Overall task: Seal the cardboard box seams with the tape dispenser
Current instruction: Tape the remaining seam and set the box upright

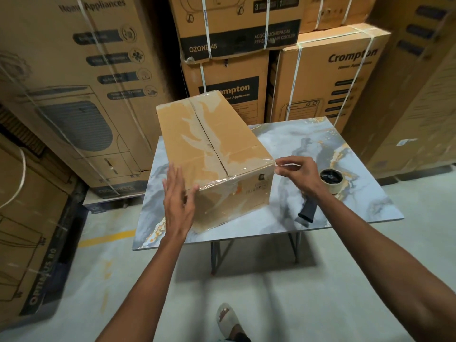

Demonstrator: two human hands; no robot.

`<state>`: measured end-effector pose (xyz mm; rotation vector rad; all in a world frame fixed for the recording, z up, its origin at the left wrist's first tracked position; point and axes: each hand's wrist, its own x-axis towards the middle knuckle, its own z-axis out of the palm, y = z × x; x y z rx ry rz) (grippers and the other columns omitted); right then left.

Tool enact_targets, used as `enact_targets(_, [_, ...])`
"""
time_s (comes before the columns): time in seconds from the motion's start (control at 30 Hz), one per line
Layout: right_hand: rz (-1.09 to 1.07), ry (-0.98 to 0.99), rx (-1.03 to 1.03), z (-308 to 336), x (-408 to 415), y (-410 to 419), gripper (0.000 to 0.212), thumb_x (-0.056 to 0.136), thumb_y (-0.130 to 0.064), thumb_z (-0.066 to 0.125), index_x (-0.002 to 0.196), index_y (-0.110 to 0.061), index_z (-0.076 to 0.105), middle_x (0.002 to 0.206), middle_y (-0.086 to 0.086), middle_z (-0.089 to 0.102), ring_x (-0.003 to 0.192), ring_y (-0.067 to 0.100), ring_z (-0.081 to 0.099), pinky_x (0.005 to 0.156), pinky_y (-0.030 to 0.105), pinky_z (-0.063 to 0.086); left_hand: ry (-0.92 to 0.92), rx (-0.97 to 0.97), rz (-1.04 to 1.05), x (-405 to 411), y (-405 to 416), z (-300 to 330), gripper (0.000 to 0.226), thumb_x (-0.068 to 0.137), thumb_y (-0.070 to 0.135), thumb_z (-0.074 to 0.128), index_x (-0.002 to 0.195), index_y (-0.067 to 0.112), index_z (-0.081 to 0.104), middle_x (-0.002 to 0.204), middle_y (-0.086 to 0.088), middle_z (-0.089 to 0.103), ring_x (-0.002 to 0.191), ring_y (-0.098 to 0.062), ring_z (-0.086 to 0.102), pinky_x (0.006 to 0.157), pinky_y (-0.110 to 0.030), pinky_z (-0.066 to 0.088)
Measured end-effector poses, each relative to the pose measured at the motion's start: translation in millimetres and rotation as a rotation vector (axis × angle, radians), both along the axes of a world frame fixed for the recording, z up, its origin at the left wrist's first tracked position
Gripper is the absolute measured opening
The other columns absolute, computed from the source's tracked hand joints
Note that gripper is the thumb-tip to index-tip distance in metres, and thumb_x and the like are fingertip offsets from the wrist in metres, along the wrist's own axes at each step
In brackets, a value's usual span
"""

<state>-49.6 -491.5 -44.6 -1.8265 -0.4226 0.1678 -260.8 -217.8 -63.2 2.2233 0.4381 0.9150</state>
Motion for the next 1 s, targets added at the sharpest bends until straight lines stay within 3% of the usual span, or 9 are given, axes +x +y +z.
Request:
enact_targets(0.13, [-0.137, -0.034, 0.043, -12.4, -14.7, 8.6, 0.019, 0.081, -0.014, 0.083, 0.099, -0.012, 0.077, 0.093, 0.003, 0.077, 0.084, 0.016, 0.075, 0.073, 0.03, 0.062, -0.152, -0.386, 0.218, -18.7, -28.9, 0.3, 0.054, 0.1, 0.028, 0.064, 0.149, 0.012, 0.048, 0.158, 0.001, 0.041, 0.146, -0.003, 0.033, 0.111, -0.007, 0.029])
enact_targets(0.27, [-0.296, -0.101, 0.056, -17.5, -32.8, 25.2, 0.014, 0.084, -0.018, 0.081, 0.097, -0.014, 0.079, 0.087, -0.005, 0.077, 0.081, 0.005, 0.074, 0.078, 0.028, 0.061, -0.258, -0.571, 0.323, -24.4, -40.1, -11.0, 0.042, 0.09, 0.024, 0.075, 0.129, 0.012, 0.068, 0.128, 0.003, 0.068, 0.125, -0.004, 0.059, 0.106, -0.028, 0.049])
enact_targets(0.43, [-0.439, -0.164, 0.111, -28.6, -57.5, 46.1, 0.023, 0.093, -0.011, 0.068, 0.114, -0.008, 0.075, 0.1, -0.003, 0.074, 0.092, 0.009, 0.071, 0.086, 0.024, 0.058, -0.332, -0.612, 0.41, -16.6, -41.5, -6.4, 0.035, 0.087, 0.017, 0.079, 0.121, 0.01, 0.073, 0.113, 0.006, 0.074, 0.109, 0.0, 0.067, 0.095, -0.022, 0.054])
enact_targets(0.53, [-0.39, -0.25, -0.028, -36.2, -73.8, 56.3, 0.042, 0.097, -0.013, 0.057, 0.139, -0.013, 0.058, 0.118, -0.002, 0.064, 0.107, 0.017, 0.064, 0.096, 0.027, 0.051, -0.309, -0.606, 0.412, -15.1, -39.0, -9.4, 0.037, 0.088, 0.022, 0.078, 0.124, 0.014, 0.072, 0.112, 0.008, 0.074, 0.106, 0.001, 0.065, 0.091, -0.024, 0.055])
enact_targets(0.63, [-0.264, -0.413, -0.274, -41.0, -82.9, 60.9, 0.071, 0.097, -0.012, 0.052, 0.159, -0.019, 0.02, 0.131, 0.012, 0.061, 0.112, 0.028, 0.058, 0.083, 0.031, 0.045, -0.223, -0.53, 0.417, -17.3, -37.1, -19.0, 0.034, 0.094, 0.03, 0.07, 0.126, 0.019, 0.07, 0.105, -0.006, 0.078, 0.091, -0.009, 0.061, 0.08, -0.034, 0.054])
enact_targets(0.73, [-0.192, -0.432, -0.428, -39.2, -82.5, 65.5, 0.081, 0.096, -0.009, 0.047, 0.16, -0.02, -0.001, 0.148, 0.02, 0.048, 0.12, 0.037, 0.055, 0.079, 0.039, 0.048, -0.178, -0.513, 0.424, -17.3, -34.1, -24.1, 0.03, 0.098, 0.025, 0.065, 0.126, 0.017, 0.07, 0.108, -0.007, 0.077, 0.1, -0.029, 0.07, 0.085, -0.042, 0.056])
enact_targets(0.87, [-0.178, -0.528, -0.683, -18.9, -69.9, 53.9, 0.073, 0.098, -0.016, 0.047, 0.16, -0.015, 0.008, 0.098, 0.02, 0.071, 0.071, 0.036, 0.062, 0.054, 0.036, 0.04, -0.206, -0.633, 0.391, -16.8, -28.8, -11.7, 0.03, 0.095, 0.009, 0.065, 0.124, 0.013, 0.072, 0.113, 0.008, 0.074, 0.11, -0.01, 0.068, 0.095, -0.032, 0.056])
enact_targets(0.93, [-0.253, -0.505, -0.635, -1.2, -54.7, 43.2, 0.063, 0.1, -0.03, 0.048, 0.157, -0.014, 0.026, 0.09, 0.01, 0.074, 0.073, 0.034, 0.067, 0.059, 0.038, 0.05, -0.228, -0.744, 0.367, -12.6, -23.8, -6.3, 0.033, 0.095, 0.009, 0.06, 0.125, 0.015, 0.072, 0.116, 0.011, 0.073, 0.115, -0.006, 0.065, 0.1, -0.031, 0.054])
enact_targets(1.0, [-0.33, -0.434, -0.468, 9.5, -34.8, 39.5, 0.052, 0.099, -0.039, 0.048, 0.143, -0.012, 0.051, 0.105, 0.008, 0.074, 0.092, 0.032, 0.069, 0.074, 0.042, 0.056, -0.217, -0.814, 0.339, -4.4, -18.8, 0.1, 0.033, 0.096, 0.023, 0.059, 0.127, 0.019, 0.071, 0.117, 0.011, 0.073, 0.116, -0.009, 0.065, 0.102, -0.035, 0.053])
